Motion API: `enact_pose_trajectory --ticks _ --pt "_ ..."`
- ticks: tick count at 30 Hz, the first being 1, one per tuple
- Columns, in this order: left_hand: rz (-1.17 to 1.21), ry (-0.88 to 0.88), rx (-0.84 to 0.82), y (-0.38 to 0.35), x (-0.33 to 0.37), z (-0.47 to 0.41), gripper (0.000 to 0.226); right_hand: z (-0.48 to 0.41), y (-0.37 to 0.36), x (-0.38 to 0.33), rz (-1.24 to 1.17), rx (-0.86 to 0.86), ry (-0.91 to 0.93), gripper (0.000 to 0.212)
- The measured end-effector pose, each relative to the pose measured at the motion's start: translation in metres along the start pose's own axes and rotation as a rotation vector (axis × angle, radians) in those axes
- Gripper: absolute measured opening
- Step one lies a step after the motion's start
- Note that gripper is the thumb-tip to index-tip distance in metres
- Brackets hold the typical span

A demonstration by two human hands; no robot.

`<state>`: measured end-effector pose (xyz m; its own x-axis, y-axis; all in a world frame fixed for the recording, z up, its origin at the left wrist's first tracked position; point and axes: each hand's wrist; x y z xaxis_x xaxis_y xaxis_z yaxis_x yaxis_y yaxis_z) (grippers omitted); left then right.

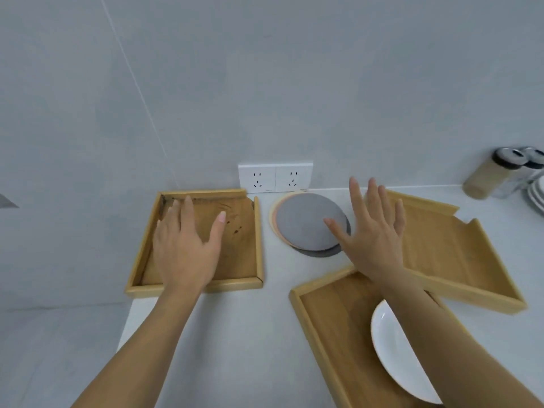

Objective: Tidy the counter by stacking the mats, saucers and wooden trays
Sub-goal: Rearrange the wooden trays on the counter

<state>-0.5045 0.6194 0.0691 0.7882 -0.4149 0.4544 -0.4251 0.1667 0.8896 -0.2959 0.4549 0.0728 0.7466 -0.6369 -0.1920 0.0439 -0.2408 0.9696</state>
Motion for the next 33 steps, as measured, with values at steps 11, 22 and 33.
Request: enact_pose_trajectory --ticks 11,22,33 --pt "-0.109 -0.200 0.008 -0.037 0.112 0.009 0.081 0.006 0.036 0.121 0.008 0.106 -0.171 0.078" --pt "-0.114 -0.309 -0.080 -0.104 0.219 0.027 0.081 0.025 0.040 0.240 -0.004 0.026 -0.308 0.079" --pt "-0.171 -0.301 -0.203 -0.145 0.246 0.028 0.069 0.031 0.028 0.282 -0.073 -0.056 -0.318 0.083"
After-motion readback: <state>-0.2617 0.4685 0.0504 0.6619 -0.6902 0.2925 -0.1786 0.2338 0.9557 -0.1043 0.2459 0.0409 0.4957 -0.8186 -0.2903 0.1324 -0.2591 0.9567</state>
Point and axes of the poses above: each hand's wrist, its own z-axis away from the middle knuckle, its own y-axis out of the back of the hand, x = y × z, and after that the axes turned 15 degrees about -x, right-handed
